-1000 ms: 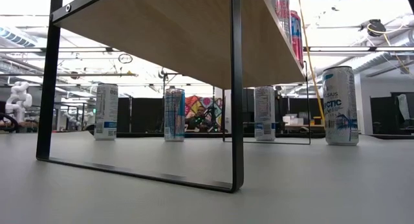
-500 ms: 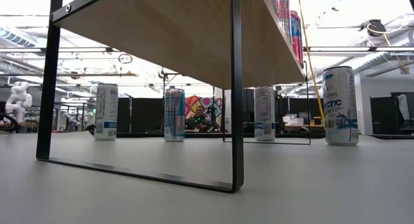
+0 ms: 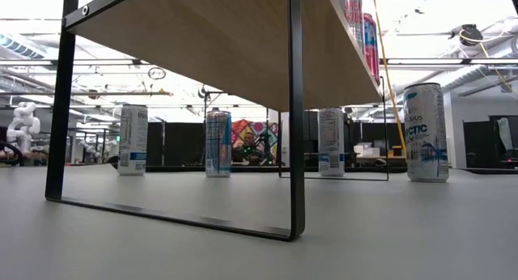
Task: Place canned beverage on shelf
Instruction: Put the white pink soda can on the shelf aligned with the other white pink soda cans
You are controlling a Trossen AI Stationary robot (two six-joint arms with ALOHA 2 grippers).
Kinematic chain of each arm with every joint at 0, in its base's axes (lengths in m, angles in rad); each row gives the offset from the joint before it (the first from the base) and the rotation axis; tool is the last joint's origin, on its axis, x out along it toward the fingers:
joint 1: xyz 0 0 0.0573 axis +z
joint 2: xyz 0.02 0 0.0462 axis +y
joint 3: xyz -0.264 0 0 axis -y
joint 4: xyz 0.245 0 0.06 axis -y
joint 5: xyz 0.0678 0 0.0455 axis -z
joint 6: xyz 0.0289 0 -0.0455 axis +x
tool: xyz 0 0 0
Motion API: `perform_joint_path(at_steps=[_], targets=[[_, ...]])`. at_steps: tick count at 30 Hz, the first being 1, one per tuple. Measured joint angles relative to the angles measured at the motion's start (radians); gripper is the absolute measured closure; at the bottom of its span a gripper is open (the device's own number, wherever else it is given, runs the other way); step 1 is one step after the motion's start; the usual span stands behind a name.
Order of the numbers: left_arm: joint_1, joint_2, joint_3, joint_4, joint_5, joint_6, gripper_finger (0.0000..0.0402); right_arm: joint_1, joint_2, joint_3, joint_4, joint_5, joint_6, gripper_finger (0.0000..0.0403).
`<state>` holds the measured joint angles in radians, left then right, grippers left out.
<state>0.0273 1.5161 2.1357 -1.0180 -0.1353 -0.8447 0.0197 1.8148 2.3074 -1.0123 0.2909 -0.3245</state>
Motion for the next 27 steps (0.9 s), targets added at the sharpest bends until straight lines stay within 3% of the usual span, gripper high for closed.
perform_joint_path(at_steps=[11, 19, 23, 27], targets=[[0.069, -0.016, 0.002, 0.176, -0.026, 0.198, 0.0073, 0.001, 0.005, -0.003, 0.012, -0.011, 0.087, 0.0179], [0.126, -0.042, 0.002, 0.202, -0.052, 0.401, 0.0072, 0.001, -0.018, -0.003, 0.014, -0.011, 0.144, 0.0179], [0.137, -0.066, 0.002, 0.204, -0.06, 0.414, 0.0072, -0.001, -0.051, -0.003, 0.018, -0.011, 0.219, 0.018], [0.136, -0.08, 0.002, 0.204, -0.058, 0.416, 0.0072, -0.019, -0.086, -0.003, 0.011, -0.113, 0.329, 0.0179]])
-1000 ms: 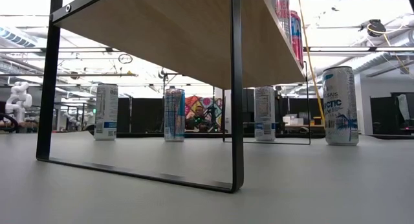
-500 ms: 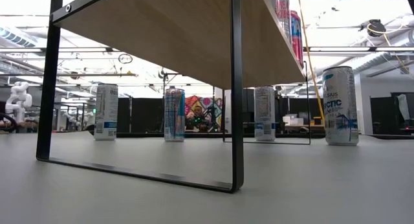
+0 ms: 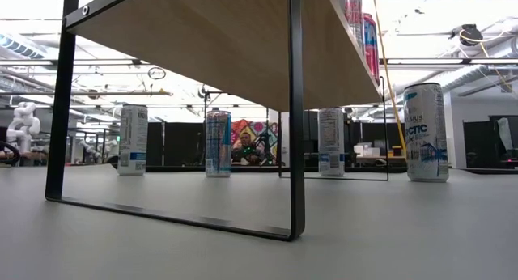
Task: Place canned beverage on shelf
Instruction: Put the white pink soda can on the shelf aligned with the other white pink soda cans
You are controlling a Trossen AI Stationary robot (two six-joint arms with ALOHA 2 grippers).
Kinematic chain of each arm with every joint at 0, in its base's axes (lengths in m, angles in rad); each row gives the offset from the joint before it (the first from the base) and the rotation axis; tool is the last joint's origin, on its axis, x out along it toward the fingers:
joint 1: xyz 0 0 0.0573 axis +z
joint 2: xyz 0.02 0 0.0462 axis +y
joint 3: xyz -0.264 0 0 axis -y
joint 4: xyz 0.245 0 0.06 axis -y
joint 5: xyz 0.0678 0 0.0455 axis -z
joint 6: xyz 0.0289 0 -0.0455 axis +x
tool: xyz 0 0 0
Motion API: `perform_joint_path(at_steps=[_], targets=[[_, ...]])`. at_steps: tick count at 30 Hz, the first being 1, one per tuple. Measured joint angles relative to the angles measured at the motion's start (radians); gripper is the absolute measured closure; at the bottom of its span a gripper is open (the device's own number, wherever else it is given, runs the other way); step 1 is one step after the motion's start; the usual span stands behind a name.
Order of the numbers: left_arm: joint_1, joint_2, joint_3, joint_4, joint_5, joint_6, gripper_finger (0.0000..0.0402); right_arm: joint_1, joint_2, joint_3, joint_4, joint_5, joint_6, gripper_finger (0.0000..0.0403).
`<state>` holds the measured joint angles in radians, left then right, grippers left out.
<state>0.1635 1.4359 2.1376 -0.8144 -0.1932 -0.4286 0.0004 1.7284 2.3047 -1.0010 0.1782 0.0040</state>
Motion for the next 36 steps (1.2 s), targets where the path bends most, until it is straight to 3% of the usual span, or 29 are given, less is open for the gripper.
perform_joint_path(at_steps=[8, 15, 21, 25, 29, 33, 36], targets=[[0.0, -0.008, 0.0, -0.001, 0.021, 0.001, 0.0072, -0.045, -0.055, 0.001, -0.049, -0.289, 0.165, 0.0178], [-0.01, 0.021, -0.001, 0.063, 0.17, 0.078, 0.0072, -0.08, -0.071, 0.001, -0.067, -0.519, 0.244, 0.0177], [-0.055, 0.044, -0.002, 0.112, 0.242, 0.225, 0.0072, -0.091, -0.07, 0.001, -0.067, -0.632, 0.284, 0.0177], [-0.075, 0.048, -0.002, 0.096, 0.317, 0.248, 0.0072, -0.092, -0.07, 0.001, -0.067, -0.681, 0.293, 0.0177], [-0.076, 0.048, -0.002, 0.097, 0.326, 0.253, 0.0072, -0.099, -0.07, 0.001, -0.068, -0.733, 0.31, 0.0177], [-0.079, 0.049, -0.002, 0.096, 0.426, 0.254, 0.0072, -0.099, -0.07, 0.002, -0.109, -0.731, 0.318, 0.0177], [-0.081, 0.061, 0.0, 0.095, 0.438, 0.263, 0.0064, -0.099, -0.07, 0.002, -0.11, -0.73, 0.325, 0.0177]])
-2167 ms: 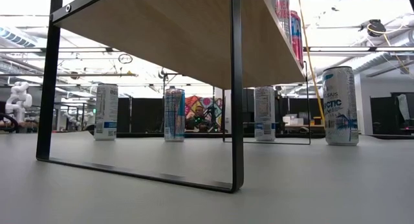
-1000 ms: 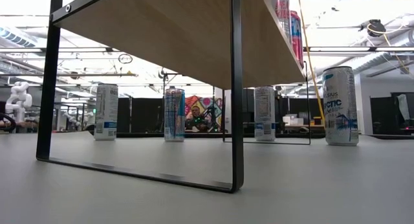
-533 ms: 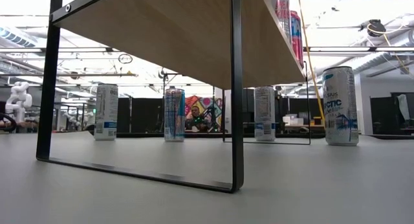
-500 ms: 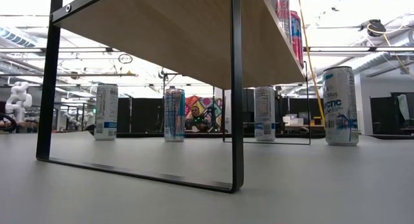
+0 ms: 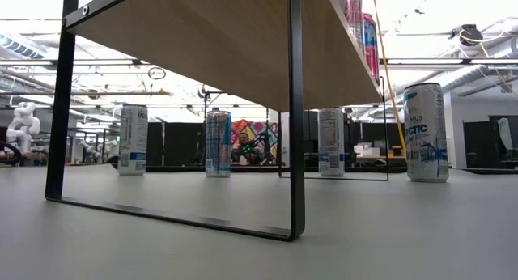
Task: Place canned beverage on shelf
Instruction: Put the white pink soda can on the shelf aligned with the other white pink soda cans
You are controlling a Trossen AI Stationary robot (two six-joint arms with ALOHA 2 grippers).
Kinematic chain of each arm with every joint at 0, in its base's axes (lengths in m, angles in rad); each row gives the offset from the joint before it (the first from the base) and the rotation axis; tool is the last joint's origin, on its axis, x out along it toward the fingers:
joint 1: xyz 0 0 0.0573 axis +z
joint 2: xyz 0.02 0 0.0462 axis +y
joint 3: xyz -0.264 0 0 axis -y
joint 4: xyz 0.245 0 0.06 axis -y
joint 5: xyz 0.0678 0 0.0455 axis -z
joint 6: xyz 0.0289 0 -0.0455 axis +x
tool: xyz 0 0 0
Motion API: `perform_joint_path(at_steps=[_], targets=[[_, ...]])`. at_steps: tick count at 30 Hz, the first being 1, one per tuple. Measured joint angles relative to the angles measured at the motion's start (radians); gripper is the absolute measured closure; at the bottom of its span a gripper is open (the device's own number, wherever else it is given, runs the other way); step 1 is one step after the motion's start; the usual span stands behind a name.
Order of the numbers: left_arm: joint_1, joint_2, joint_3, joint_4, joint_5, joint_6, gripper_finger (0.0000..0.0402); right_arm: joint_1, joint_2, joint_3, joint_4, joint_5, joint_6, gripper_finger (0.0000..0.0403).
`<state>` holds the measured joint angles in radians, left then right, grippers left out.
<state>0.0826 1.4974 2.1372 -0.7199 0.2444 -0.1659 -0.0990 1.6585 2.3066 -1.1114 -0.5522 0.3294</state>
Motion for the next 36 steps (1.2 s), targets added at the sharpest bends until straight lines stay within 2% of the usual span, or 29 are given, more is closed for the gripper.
perform_joint_path(at_steps=[8, 25, 29, 36], targets=[[-0.032, 0.047, 0.0, 0.004, 0.012, 0.041, 0.0005, 0.0, 0.0, 0.0, -0.006, 0.001, 0.002, 0.0177], [-0.059, 0.097, -0.001, 0.002, -0.001, 0.075, 0.0009, 0.001, 0.015, 0.0, 0.001, -0.002, -0.008, 0.0177], [-0.059, 0.098, -0.001, 0.001, -0.002, 0.074, 0.0026, 0.0, 0.016, 0.0, 0.006, -0.002, -0.013, 0.0177], [-0.059, 0.1, -0.001, 0.001, -0.009, 0.07, 0.0101, 0.001, 0.017, 0.0, 0.001, 0.001, -0.031, 0.0177]])
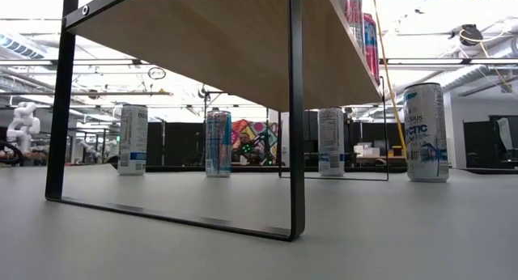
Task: Place canned beverage on shelf
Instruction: Put the white pink soda can on the shelf aligned with the other white pink soda cans
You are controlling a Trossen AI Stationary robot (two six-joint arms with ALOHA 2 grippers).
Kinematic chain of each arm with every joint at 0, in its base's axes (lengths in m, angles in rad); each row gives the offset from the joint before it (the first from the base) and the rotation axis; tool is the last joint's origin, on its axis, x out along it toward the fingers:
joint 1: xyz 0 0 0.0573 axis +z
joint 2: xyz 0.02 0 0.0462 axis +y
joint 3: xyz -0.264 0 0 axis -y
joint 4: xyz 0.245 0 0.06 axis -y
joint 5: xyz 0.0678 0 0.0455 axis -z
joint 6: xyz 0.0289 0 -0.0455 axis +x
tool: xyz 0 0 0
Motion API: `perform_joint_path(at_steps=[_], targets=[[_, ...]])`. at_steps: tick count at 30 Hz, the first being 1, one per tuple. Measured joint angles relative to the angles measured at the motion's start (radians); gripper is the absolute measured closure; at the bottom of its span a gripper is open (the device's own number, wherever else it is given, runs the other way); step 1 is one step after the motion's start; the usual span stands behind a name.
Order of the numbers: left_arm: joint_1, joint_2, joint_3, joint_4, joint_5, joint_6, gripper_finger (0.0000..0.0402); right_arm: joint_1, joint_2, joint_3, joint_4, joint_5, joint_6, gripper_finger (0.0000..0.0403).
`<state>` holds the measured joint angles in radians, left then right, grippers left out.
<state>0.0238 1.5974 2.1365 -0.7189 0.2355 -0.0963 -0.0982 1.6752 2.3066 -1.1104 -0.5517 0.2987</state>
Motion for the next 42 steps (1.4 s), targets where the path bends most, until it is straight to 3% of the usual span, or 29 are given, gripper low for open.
perform_joint_path(at_steps=[7, 19, 24, 32, 36, 42], targets=[[0.0, 0.0, 0.0, 0.0, -0.001, 0.007, 0.0148, 0.0, 0.0, 0.0, -0.001, 0.0, -0.02, 0.0177], [0.0, 0.0, 0.0, 0.0, -0.002, 0.015, 0.0152, 0.0, 0.0, 0.0, -0.001, 0.0, -0.023, 0.0177], [-0.007, 0.0, 0.0, -0.005, -0.071, 0.054, 0.0116, 0.0, 0.0, 0.0, 0.001, 0.0, -0.017, 0.0177], [-0.014, 0.0, 0.0, -0.028, -0.062, 0.159, 0.0027, -0.004, 0.0, 0.0, -0.001, -0.049, 0.02, 0.0177], [-0.014, 0.0, 0.0, -0.033, -0.043, 0.159, 0.0027, -0.003, 0.0, 0.0, 0.0, -0.056, 0.027, 0.0177], [-0.014, 0.0, 0.0, -0.032, -0.042, 0.155, 0.0064, -0.004, 0.0, 0.0, 0.0, -0.056, 0.027, 0.0177]])
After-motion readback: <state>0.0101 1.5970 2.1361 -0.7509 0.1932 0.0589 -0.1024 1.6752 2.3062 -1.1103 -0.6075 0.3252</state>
